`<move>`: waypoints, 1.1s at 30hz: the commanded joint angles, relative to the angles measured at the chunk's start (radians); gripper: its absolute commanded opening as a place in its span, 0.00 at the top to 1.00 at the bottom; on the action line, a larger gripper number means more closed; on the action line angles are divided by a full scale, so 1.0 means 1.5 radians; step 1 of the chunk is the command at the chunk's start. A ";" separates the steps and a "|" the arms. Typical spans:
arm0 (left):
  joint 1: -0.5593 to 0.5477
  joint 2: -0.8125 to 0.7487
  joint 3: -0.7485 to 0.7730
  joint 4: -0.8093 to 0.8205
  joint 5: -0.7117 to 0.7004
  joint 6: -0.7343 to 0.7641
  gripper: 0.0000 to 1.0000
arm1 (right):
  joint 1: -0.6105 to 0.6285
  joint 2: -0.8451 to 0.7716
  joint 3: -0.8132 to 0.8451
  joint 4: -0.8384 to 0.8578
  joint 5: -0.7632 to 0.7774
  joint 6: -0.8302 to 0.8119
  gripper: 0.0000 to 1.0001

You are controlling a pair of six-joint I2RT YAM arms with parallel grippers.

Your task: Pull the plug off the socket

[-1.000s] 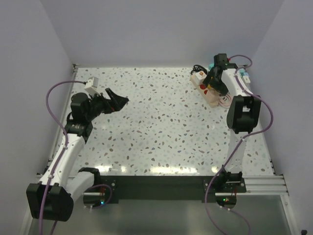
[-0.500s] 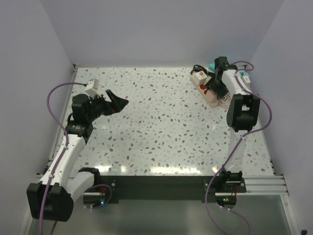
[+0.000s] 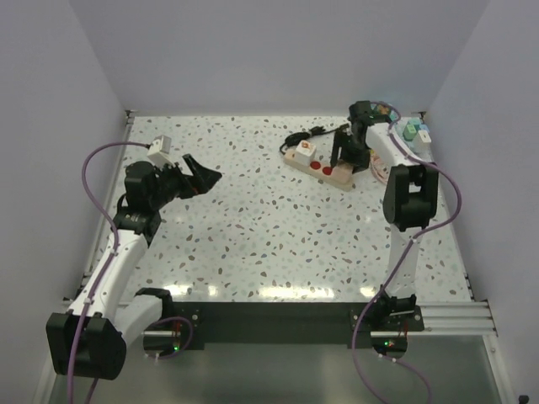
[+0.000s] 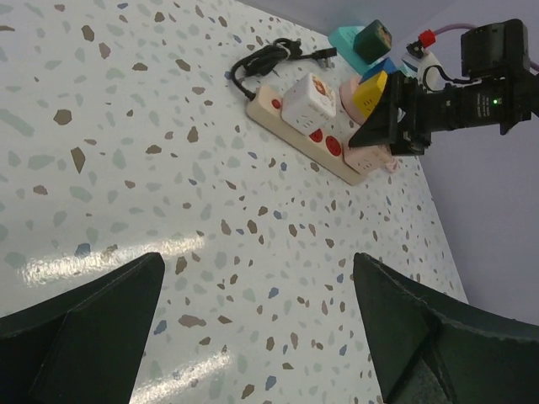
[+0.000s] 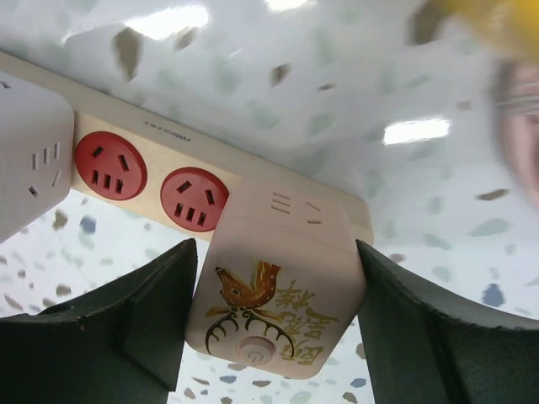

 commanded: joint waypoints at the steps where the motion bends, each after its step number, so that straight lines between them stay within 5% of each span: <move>1: -0.012 0.013 -0.002 -0.010 -0.010 0.016 0.00 | 0.142 -0.067 -0.030 -0.033 -0.220 -0.080 1.00; 13: -0.124 0.102 0.048 -0.101 -0.111 0.088 0.02 | 0.369 -0.093 -0.128 0.022 -0.167 -0.080 1.00; 20: -0.156 0.176 0.099 -0.185 -0.146 0.183 0.05 | 0.387 -0.109 -0.161 0.057 -0.107 -0.044 1.00; 26: -0.177 0.221 0.105 -0.193 -0.071 0.225 0.07 | 0.390 -0.178 -0.255 0.158 -0.105 -0.020 1.00; 33: -0.222 0.234 0.090 -0.160 -0.027 0.227 0.08 | 0.390 -0.182 -0.230 0.134 -0.064 -0.005 1.00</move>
